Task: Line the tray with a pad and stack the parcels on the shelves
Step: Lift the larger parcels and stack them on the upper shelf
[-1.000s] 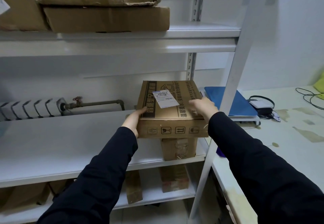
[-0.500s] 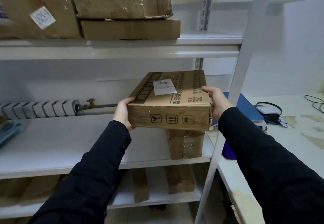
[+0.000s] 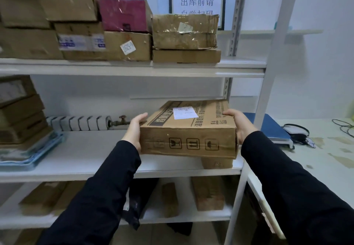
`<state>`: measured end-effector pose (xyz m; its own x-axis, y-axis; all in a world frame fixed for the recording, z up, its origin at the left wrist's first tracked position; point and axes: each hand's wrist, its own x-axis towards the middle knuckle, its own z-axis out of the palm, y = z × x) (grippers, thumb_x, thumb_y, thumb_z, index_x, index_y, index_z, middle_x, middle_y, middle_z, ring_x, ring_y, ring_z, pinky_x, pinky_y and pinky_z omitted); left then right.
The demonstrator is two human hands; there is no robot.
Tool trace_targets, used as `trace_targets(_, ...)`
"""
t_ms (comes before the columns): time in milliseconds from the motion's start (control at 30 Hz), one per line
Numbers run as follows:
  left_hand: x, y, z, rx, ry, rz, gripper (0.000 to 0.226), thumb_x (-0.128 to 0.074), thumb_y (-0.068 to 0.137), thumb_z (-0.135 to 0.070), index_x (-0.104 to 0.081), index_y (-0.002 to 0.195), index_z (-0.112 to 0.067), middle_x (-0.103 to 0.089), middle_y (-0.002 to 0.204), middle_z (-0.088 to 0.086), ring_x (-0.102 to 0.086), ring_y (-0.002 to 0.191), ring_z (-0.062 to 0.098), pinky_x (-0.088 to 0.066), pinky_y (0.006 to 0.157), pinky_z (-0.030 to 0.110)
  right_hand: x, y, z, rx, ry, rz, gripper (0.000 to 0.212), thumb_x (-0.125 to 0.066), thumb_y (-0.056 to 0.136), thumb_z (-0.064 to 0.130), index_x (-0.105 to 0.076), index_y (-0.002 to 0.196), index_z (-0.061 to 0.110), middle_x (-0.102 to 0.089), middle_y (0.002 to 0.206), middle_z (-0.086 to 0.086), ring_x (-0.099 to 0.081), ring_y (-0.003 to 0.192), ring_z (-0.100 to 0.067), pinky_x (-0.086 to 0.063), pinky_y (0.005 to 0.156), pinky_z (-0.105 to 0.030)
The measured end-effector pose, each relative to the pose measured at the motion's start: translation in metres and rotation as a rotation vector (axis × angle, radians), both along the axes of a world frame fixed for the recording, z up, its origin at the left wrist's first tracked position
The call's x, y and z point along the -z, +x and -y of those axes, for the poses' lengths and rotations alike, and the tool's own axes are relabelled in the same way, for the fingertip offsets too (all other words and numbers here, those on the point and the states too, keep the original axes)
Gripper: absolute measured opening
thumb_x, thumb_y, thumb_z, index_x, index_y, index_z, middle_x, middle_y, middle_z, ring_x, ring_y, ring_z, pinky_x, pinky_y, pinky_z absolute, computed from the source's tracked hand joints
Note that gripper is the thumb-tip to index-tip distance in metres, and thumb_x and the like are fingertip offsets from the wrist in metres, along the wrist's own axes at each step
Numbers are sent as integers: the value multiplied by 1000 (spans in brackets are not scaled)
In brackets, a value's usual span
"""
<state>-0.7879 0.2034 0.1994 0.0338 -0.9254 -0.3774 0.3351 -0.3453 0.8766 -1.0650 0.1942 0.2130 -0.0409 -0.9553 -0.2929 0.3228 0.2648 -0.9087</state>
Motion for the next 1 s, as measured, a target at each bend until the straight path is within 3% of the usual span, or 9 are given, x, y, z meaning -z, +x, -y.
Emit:
trace_targets(167,6,41,-45,24,70,3,39,-61,74,-52,-63,70,-13,-69,74,7,-62,67,26,-49,76,38,-7,38,-50,-25,-61,-30,24,-47,92,23,-59,107,8,-69,84,-14,-66,69,-27,-54,53,-29)
trace_targets(300,5,58,-70,53,72,16,37,-60,76,-50,-62,69,-14,-70,68,6,-63,56,25,-52,68,36,-13,56,-86,-23,-126,-32,20,-45,94,21,-58,104,10,-72,76,-13,-70,64,-26,-54,47,-27)
trace_targets(433,-2,70,-93,115,52,54,34,-63,75,-47,-61,65,-15,-69,63,4,-61,48,23,-49,64,31,-20,60,-117,-30,-201,-51,18,-42,94,16,-57,103,13,-71,82,-11,-67,75,-26,-52,57,-31)
trace_targets(533,-6,78,-109,147,33,47,33,-63,78,-44,-63,63,-15,-70,62,5,-63,46,22,-47,61,30,-22,63,-135,7,-210,-62,16,-41,90,8,-56,89,12,-71,61,-4,-69,59,-22,-52,57,-32)
trace_targets(633,-11,80,-123,180,-30,16,26,-63,81,-39,-68,72,-15,-72,66,5,-66,49,22,-49,61,30,-25,66,-149,37,-238,-39,17,-39,88,4,-55,86,10,-69,54,-4,-68,48,-20,-54,44,-28)
trace_targets(700,-16,81,-129,195,-78,8,20,-64,82,-35,-70,79,-16,-73,69,5,-67,51,21,-53,59,29,-29,66,-155,35,-274,-16,19,-38,87,4,-57,89,9,-70,57,-5,-69,55,-24,-55,44,-29)
trace_targets(800,-23,81,-139,204,-141,-8,17,-64,85,-28,-70,83,-13,-73,69,6,-68,52,21,-57,53,30,-35,66,-160,19,-312,-24,24,-39,84,7,-60,95,9,-72,70,-7,-67,72,-27,-56,58,-35)
trace_targets(933,-31,82,-144,208,-220,-32,14,-63,87,-23,-67,88,-10,-73,69,8,-70,54,20,-58,54,31,-46,67,-166,-12,-386,-11,23,-39,83,7,-59,94,11,-71,73,-6,-70,64,-22,-56,52,-30)
trace_targets(1000,-36,83,-145,199,-304,-57,15,-58,90,-21,-65,90,-9,-73,70,8,-70,56,19,-58,55,29,-54,70,-170,23,-469,2,24,-48,73,8,-58,95,10,-68,86,-9,-68,73,-24,-56,58,-32)
